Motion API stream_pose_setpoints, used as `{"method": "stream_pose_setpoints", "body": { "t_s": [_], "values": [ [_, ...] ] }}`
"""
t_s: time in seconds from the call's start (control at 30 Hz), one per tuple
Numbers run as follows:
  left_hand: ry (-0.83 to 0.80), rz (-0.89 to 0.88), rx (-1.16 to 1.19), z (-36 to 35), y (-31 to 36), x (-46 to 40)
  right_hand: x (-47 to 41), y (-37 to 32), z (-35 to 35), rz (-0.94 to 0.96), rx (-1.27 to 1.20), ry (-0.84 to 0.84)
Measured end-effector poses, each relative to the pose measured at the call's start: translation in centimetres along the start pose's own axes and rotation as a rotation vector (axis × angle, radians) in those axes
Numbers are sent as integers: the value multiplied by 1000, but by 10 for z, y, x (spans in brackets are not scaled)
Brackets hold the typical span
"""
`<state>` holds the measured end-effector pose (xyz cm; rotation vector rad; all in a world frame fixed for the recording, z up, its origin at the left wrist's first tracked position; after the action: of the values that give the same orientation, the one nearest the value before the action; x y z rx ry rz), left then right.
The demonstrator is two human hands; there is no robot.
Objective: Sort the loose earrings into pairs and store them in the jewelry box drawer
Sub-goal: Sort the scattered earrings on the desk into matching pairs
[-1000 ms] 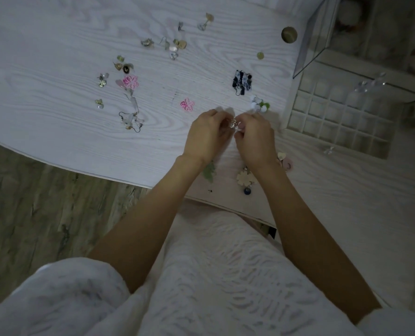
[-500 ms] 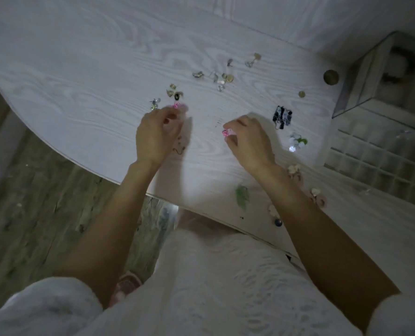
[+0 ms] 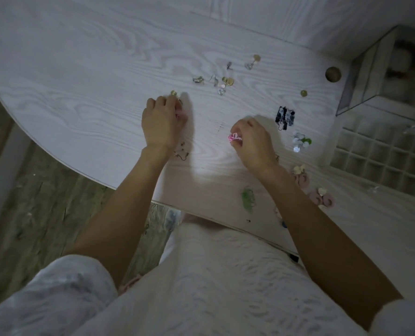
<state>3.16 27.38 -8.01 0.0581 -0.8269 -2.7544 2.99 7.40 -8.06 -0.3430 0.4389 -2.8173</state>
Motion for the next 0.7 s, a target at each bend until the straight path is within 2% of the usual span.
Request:
{"method": "stream_pose_setpoints", "body": {
  "t_s": [0.13,0.23,0.3,0.37,0.47,0.57,0.7],
  "values": [
    [36,-90,47,1,18,13,8,7,5,-24,-47,27],
    [32,-62,358,-1,47,30,11,22,13,-81,-123,60],
    [-36,-7,586,-12,64,43,9,34,19,-109,-136,70],
    [-121,54,714,-32,74,56,8,45,23,-127,-131,63],
    [-198,56,706,-60,83,66,7,58,26,-126,-89,73],
    [-215,-50,609,-75,97,70,7,64,27,-112,-40,48],
    [-136,-119,400,-80,97,73,8,59,25,-35,-35,15]
  ]
}}
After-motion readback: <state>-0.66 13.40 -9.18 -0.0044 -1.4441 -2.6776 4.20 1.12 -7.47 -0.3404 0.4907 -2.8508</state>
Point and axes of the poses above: each hand's wrist, its own x-axis away from the middle knuckle, its own z-axis out of the back of the hand, y = z × x, the point moved 6 cm from there along -x, towards the middle knuckle, and after that the axes turned 15 degrees about x, right-handed, at the moved point
